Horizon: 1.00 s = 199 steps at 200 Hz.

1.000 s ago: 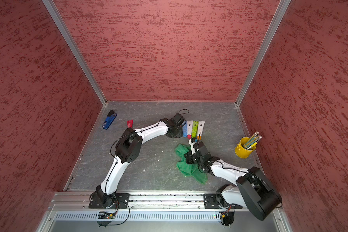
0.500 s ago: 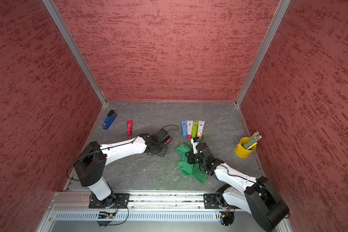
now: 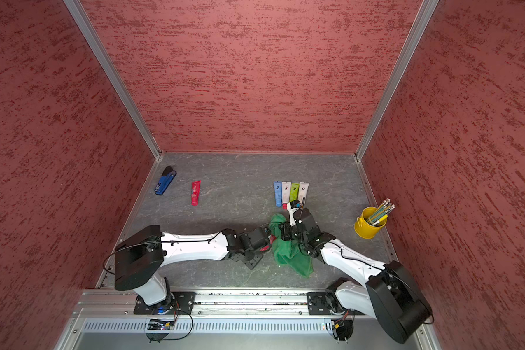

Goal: Wipe the surface of the toothpaste tube
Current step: Move the toothpaste to the center of the board, then wipe the dirt from the toothpaste tube.

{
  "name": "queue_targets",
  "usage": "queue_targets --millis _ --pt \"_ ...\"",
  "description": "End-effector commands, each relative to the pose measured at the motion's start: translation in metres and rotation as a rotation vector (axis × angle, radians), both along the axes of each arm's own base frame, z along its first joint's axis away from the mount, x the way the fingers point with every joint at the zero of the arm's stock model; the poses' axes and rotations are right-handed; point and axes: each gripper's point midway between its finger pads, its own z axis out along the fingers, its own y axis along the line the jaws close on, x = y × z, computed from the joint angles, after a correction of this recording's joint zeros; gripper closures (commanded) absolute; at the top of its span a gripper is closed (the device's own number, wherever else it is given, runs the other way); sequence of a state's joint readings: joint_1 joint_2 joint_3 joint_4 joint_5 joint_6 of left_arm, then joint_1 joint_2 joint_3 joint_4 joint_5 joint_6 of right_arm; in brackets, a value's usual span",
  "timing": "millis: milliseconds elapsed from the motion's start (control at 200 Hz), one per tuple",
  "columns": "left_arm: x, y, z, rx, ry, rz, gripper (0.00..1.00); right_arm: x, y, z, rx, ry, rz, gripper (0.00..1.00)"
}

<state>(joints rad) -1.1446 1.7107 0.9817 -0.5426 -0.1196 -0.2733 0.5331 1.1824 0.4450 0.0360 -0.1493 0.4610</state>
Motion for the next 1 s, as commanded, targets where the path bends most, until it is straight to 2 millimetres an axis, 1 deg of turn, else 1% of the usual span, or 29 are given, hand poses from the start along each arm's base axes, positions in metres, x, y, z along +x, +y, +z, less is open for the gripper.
queue_targets --millis 0,55,120,225,296,341,381,441,551,611,666,676,696,761,822,912,992 --pt "0.002 -0.005 -0.001 -0.028 -0.021 -0.006 0.57 0.007 -0.005 0.005 0.004 -0.038 -0.035 1.00" --pt "0.000 0.000 -0.001 -0.026 -0.019 0.003 0.53 0.006 -0.007 0.002 -0.011 -0.032 -0.041 1.00" --pt "-0.001 0.004 0.000 -0.039 -0.020 0.016 0.52 0.004 -0.007 0.002 -0.014 -0.028 -0.031 1.00" --pt "-0.006 0.008 -0.002 -0.072 -0.006 0.030 0.52 -0.002 0.009 0.009 0.039 -0.040 0.054 1.00" --pt "-0.007 0.011 -0.005 -0.084 0.000 0.042 0.58 -0.005 0.019 0.011 0.060 -0.044 0.090 1.00" --pt "-0.005 0.011 -0.007 -0.092 0.000 0.051 0.67 -0.007 0.024 0.008 0.059 -0.036 0.105 1.00" --pt "-0.005 0.012 -0.009 -0.098 0.002 0.054 0.75 -0.009 0.028 0.001 0.053 -0.021 0.115 1.00" --pt "-0.004 0.010 -0.010 -0.113 0.002 0.053 0.83 -0.013 0.035 -0.011 0.040 0.005 0.134 1.00" --pt "-0.004 0.008 -0.013 -0.132 0.005 0.049 0.91 -0.020 0.047 -0.037 0.000 0.053 0.159 1.00" --pt "-0.003 0.008 -0.014 -0.134 0.007 0.048 0.93 -0.021 0.050 -0.046 -0.029 0.053 0.140 1.00" --pt "-0.004 0.008 -0.014 -0.137 0.006 0.046 0.94 -0.023 0.055 -0.048 -0.016 0.046 0.140 1.00" --pt "-0.004 0.008 -0.014 -0.137 0.006 0.046 0.94 -0.024 0.055 -0.054 -0.023 0.060 0.142 1.00" --pt "-0.004 0.008 -0.014 -0.141 0.005 0.046 0.95 -0.025 0.056 -0.058 -0.023 0.070 0.145 1.00" --pt "-0.003 0.008 -0.013 -0.144 0.001 0.048 0.96 -0.030 0.063 -0.066 -0.015 0.097 0.166 1.00" --pt "-0.002 0.009 -0.013 -0.151 0.001 0.049 0.98 -0.039 0.072 -0.071 0.008 0.125 0.206 1.00" --pt "-0.001 0.010 -0.013 -0.154 -0.005 0.053 1.00 -0.058 0.090 -0.068 0.083 0.166 0.274 1.00" --pt "0.002 0.011 -0.014 -0.148 -0.011 0.057 1.00 -0.076 0.100 -0.059 0.164 0.189 0.319 1.00"
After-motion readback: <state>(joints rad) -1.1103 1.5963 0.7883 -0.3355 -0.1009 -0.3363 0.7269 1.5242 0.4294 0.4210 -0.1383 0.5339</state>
